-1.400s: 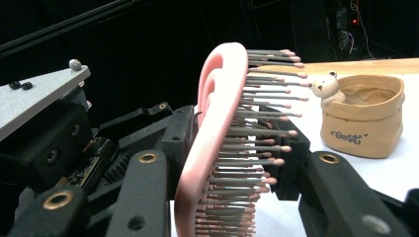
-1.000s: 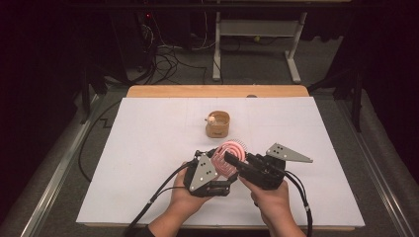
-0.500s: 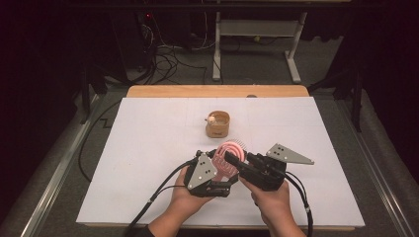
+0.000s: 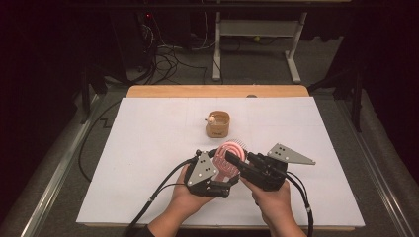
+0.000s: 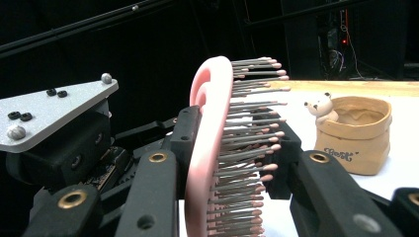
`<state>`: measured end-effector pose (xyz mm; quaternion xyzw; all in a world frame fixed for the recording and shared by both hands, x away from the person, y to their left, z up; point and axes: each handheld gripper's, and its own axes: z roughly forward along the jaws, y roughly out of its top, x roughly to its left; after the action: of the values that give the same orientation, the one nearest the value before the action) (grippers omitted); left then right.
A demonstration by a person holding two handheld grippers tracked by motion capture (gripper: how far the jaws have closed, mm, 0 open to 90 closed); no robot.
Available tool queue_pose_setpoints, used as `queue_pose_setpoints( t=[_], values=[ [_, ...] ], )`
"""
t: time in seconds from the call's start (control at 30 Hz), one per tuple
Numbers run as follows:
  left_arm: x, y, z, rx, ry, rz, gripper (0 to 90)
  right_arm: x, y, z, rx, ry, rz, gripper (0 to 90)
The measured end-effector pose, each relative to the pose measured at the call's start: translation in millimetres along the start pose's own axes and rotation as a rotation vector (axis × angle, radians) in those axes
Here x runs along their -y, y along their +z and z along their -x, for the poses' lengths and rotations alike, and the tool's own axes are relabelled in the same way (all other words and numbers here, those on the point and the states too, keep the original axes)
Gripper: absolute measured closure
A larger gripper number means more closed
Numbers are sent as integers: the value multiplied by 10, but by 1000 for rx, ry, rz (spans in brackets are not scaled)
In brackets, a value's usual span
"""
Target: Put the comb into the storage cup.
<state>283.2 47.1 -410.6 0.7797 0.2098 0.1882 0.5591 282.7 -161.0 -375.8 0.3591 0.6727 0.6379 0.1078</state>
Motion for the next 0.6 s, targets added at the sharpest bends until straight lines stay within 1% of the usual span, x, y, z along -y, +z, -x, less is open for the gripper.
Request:
queue_pose_setpoints(
  t=[0.1, 0.17, 0.3, 0.4, 0.5, 0.6],
  values=[
    [0, -1, -1, 3, -2, 0, 125, -2, -3, -1, -1, 0, 2, 665],
    [0, 2, -8, 3, -10, -2, 102, -3, -5, -2, -3, 0, 4, 665],
    [10, 5, -18, 24, -26, -5, 99, -9, -19, 12, -5, 1, 7, 668],
    [13, 10, -42, 42, -48, -7, 59, -18, -34, 17, -2, -1, 13, 670],
    [19, 14, -58, 61, -59, -8, 47, -29, -50, 26, 4, 0, 18, 671],
    [17, 13, -69, 69, -66, -7, 14, -38, -64, 40, 3, 2, 22, 671]
  ],
)
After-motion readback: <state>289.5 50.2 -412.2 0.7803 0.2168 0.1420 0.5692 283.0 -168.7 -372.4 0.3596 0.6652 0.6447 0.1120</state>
